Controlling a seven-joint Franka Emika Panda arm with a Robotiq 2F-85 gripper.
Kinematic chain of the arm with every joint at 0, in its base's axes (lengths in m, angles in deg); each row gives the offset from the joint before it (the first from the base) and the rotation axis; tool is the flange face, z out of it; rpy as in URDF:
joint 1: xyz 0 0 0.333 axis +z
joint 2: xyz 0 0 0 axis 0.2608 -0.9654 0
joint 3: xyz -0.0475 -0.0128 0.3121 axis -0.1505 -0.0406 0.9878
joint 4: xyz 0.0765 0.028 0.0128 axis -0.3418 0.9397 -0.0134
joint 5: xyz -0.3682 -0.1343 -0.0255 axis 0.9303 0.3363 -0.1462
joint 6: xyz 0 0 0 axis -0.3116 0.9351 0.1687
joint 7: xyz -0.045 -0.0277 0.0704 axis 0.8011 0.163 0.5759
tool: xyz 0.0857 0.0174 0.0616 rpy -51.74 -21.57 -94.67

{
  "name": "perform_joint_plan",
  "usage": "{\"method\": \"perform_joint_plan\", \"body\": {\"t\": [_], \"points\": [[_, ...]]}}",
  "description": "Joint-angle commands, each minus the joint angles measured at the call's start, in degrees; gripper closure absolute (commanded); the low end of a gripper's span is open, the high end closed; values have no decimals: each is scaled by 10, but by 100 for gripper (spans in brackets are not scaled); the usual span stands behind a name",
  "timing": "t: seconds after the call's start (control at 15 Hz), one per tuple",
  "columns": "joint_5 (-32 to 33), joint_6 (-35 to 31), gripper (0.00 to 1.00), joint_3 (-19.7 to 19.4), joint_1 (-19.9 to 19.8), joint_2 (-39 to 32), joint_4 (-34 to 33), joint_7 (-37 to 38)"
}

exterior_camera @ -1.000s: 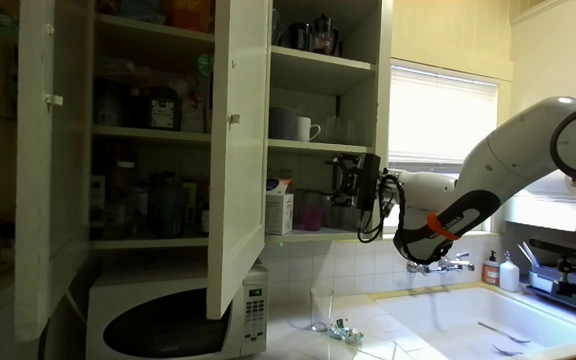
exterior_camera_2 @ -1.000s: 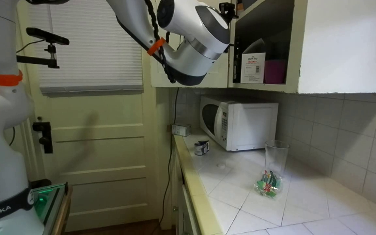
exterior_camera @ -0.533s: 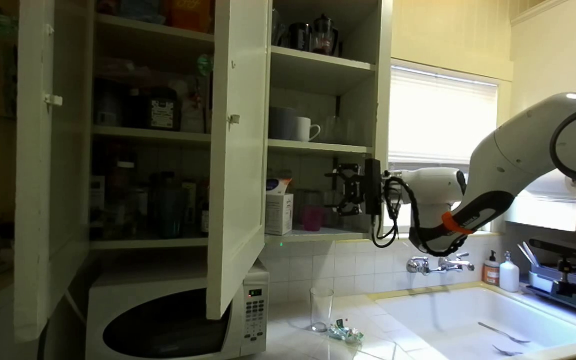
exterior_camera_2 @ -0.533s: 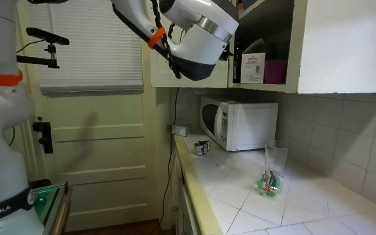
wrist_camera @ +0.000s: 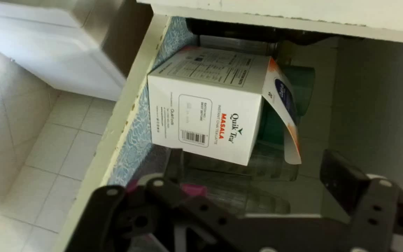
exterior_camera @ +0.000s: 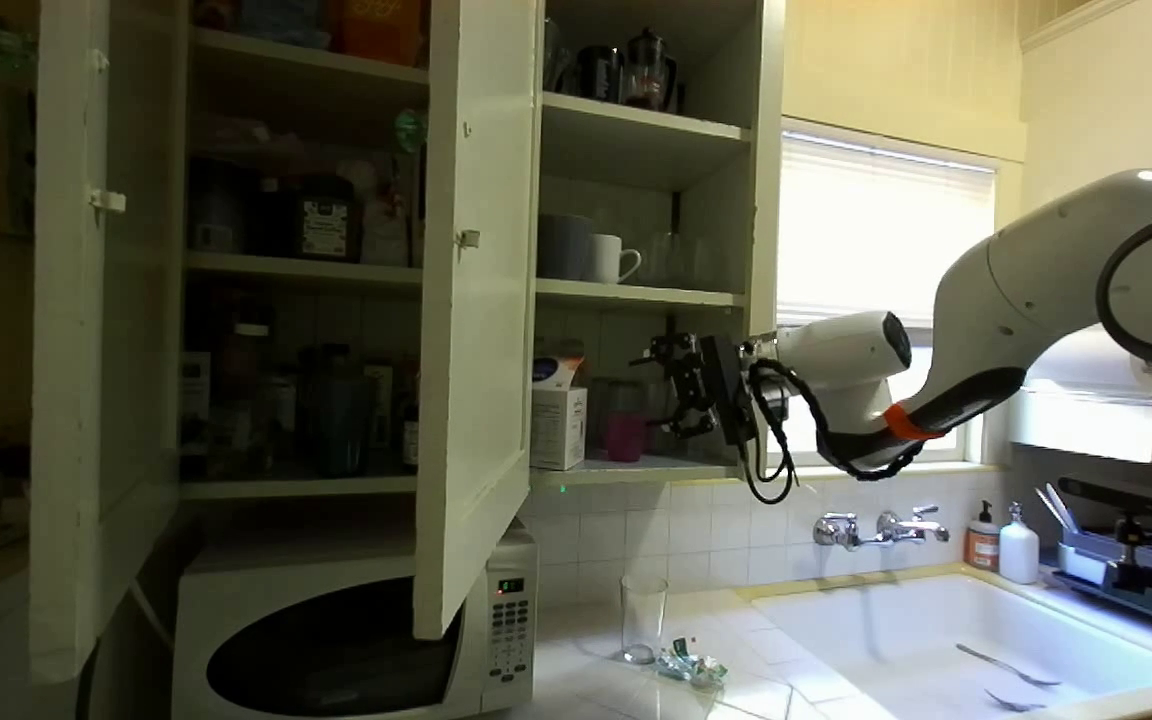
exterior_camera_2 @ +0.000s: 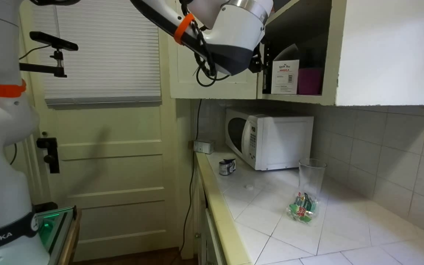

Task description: Put the red cup in the cupboard

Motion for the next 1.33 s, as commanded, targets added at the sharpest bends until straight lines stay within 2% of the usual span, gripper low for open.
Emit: {"method": "perform_joint_plan", "body": {"t": [0.0, 0.07, 0.13, 0.2, 0.27, 0.33, 0.4, 0.47, 0.53, 0.6, 0.67, 0.73, 0.8, 0.87, 1.0, 1.07, 1.13, 1.2, 1.27], "points": [[62, 17, 0, -8, -2, 16, -42, 13], [115, 13, 0, -13, -1, 11, -86, 63], [99, 12, 0, -15, -1, 14, -60, 18], [105, 18, 0, -19, 1, 14, -59, 2], [183, 14, 0, -23, 4, 1, -128, 88], [153, 18, 0, -30, 5, 16, -62, 4], [180, 18, 0, -37, 7, 17, -70, 3], [255, 21, 0, -57, 27, 10, -122, 66], [271, 22, 0, -56, 18, 22, -93, 32], [290, 17, 0, -73, 25, 30, -82, 3], [354, 6, 0, -97, 51, 19, -137, 56], [389, 3, 0, -93, 42, 29, -134, 45], [398, -2, 0, -114, 52, 34, -125, 7], [462, -25, 0, -113, 63, 22, -191, 61], [473, -63, 0, -131, 71, 24, -200, 2], [549, -96, 0, -109, 81, 13, -277, 88], [507, -114, 0, -139, 87, 17, -240, 4], [521, -139, 0, -140, 95, 8, -265, 3], [588, -172, 0, -114, 106, -4, -333, 82]]}}
